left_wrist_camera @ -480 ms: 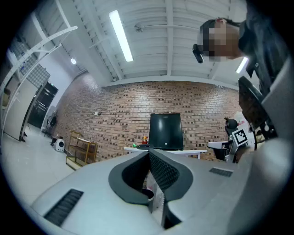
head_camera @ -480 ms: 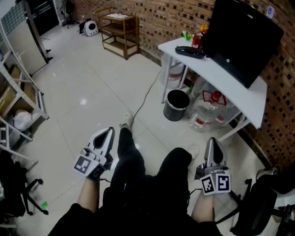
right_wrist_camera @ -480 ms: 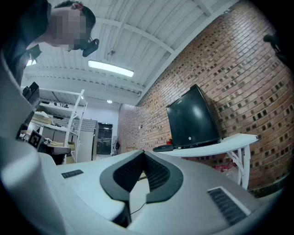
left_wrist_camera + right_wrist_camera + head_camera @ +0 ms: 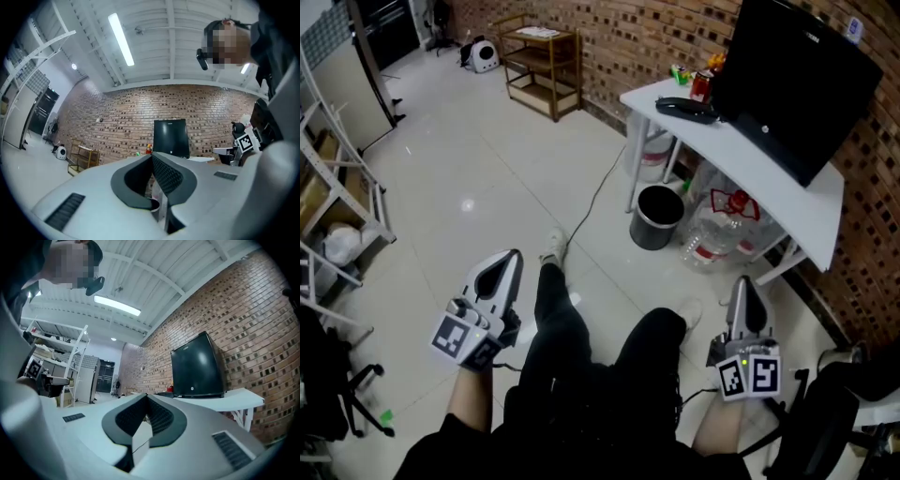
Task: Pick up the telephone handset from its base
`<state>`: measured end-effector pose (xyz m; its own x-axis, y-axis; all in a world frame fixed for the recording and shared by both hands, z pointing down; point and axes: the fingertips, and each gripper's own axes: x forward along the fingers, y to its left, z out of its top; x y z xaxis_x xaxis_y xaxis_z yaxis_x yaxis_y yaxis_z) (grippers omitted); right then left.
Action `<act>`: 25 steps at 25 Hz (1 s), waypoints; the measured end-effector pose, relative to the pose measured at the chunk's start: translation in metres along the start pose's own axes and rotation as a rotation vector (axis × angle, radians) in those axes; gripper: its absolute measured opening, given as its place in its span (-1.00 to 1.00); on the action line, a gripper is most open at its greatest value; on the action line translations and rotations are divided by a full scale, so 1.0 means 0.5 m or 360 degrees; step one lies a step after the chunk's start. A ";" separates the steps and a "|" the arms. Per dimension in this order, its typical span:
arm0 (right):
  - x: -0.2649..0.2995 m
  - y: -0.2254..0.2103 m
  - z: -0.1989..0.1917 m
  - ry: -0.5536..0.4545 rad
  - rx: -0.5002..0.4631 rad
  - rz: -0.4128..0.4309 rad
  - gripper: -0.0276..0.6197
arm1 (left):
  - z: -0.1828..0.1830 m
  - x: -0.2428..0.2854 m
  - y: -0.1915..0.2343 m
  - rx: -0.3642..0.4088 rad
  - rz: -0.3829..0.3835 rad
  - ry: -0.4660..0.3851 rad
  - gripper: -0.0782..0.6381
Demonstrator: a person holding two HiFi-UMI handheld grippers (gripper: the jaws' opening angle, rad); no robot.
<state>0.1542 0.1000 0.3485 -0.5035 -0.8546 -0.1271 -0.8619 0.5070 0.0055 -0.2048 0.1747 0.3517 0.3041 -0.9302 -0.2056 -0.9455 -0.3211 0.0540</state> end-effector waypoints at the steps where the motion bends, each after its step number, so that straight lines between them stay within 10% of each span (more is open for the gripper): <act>1: 0.005 -0.001 -0.009 0.0017 0.0004 0.0003 -0.89 | -0.008 0.006 0.002 0.0006 -0.0005 0.0013 -0.78; 25: 0.253 -0.135 -0.050 -0.0013 0.0039 0.0013 -0.89 | -0.095 0.351 0.108 0.0003 -0.0086 0.0069 -0.77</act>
<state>0.1471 -0.0451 0.3570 -0.5100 -0.8494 -0.1355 -0.8559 0.5168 -0.0176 -0.1972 -0.0144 0.3651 0.3593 -0.9184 -0.1658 -0.9278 -0.3706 0.0420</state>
